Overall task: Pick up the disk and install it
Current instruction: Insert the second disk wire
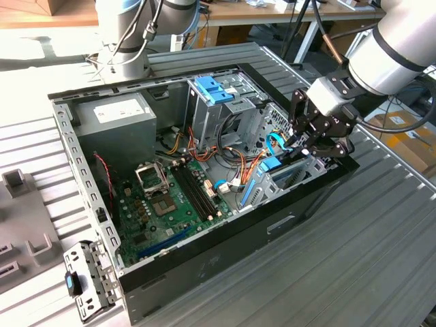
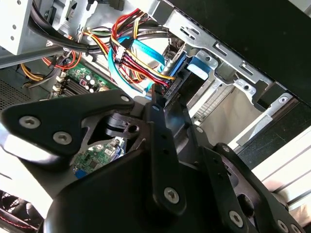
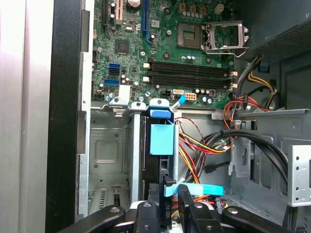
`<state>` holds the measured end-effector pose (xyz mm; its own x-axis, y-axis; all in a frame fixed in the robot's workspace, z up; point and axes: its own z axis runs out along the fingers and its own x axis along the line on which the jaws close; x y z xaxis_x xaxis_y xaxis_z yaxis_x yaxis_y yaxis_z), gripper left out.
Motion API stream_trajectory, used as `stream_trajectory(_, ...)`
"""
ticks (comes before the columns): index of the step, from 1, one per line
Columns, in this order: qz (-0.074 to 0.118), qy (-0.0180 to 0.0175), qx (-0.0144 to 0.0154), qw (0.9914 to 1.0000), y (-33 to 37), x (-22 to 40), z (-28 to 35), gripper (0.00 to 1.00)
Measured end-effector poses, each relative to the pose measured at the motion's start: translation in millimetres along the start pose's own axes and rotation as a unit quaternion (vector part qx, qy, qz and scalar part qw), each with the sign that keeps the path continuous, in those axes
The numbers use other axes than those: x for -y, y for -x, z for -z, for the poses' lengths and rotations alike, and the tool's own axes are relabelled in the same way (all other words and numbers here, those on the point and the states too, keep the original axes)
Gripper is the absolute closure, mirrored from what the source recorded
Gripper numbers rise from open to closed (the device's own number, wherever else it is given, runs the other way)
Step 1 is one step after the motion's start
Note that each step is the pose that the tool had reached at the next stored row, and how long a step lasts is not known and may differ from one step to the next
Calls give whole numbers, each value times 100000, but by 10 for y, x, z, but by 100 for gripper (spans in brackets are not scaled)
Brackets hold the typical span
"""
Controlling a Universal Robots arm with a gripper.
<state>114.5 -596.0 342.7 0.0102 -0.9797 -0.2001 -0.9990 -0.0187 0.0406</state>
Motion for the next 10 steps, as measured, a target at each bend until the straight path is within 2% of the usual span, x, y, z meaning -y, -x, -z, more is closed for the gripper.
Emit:
stream_trajectory(4, 0, -2, 0, 100000, -1, 0, 0, 70)
stream_trajectory(5, 0, -2, -4, 100000, 2, -1, 17, 70)
stream_trajectory(8, 1, -2, 12, 100000, 37, -7, 165, 70)
stream_trajectory(9, 4, -1, 24, 100000, 46, -7, 177, 72)
stream_trajectory(10, 3, -1, 19, 100000, 52, -8, 177, 84)
